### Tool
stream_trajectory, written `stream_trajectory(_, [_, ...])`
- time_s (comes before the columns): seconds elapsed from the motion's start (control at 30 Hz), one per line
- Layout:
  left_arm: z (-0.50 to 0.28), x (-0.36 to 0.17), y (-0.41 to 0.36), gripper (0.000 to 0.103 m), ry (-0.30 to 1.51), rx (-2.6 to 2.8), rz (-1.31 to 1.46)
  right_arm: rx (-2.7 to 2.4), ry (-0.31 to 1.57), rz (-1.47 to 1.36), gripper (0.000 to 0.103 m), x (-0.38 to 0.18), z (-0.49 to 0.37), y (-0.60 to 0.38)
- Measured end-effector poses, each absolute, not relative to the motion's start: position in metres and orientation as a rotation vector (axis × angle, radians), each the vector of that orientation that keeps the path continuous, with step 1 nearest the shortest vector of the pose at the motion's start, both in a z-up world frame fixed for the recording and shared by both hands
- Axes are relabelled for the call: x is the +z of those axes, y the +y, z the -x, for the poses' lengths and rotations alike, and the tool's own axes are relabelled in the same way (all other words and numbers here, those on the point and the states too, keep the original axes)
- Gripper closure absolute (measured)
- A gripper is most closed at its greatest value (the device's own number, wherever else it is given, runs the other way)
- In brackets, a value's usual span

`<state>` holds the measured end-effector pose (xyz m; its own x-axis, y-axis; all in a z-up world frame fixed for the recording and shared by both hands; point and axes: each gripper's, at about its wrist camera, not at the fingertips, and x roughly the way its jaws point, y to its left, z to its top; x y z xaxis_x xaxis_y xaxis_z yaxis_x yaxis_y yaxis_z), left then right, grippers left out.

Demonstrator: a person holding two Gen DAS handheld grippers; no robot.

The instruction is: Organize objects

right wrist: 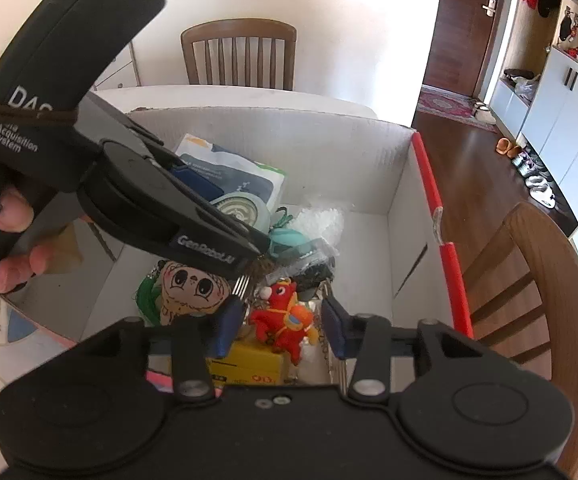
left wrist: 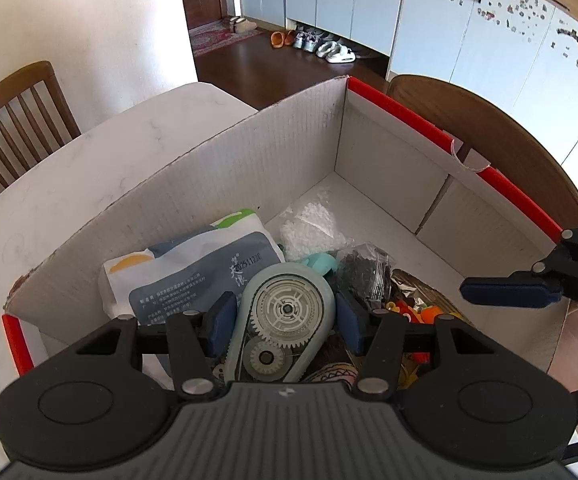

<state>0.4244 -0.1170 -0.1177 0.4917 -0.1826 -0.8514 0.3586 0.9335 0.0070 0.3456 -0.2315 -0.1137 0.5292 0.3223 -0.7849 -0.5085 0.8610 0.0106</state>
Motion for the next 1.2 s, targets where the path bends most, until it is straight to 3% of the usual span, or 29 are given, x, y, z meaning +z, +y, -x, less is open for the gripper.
stream_trajectory(0.17, [-0.416,-0.113,-0.109,0.049,0.997,-0.331,-0.153,0.492,0.865,0.198,0.053,-0.107,-0.340,-0.238])
stream_trajectory(0.27, [-0.409,-0.108,-0.104,0.039,0.983,-0.333,-0.130,0.485,0.853,0.173,0.051,-0.101,-0.338,-0.242])
stream_trajectory(0.77, [-0.361,-0.068,-0.077,0.039,0.886,-0.315,-0.057,0.453,0.795,0.059,0.048,-0.072,-0.313,-0.257])
stream_trajectory(1.2, [-0.303,-0.028,-0.051,0.028,0.764,-0.310,-0.001,0.420,0.709,-0.011,0.033,-0.046,-0.277,-0.252])
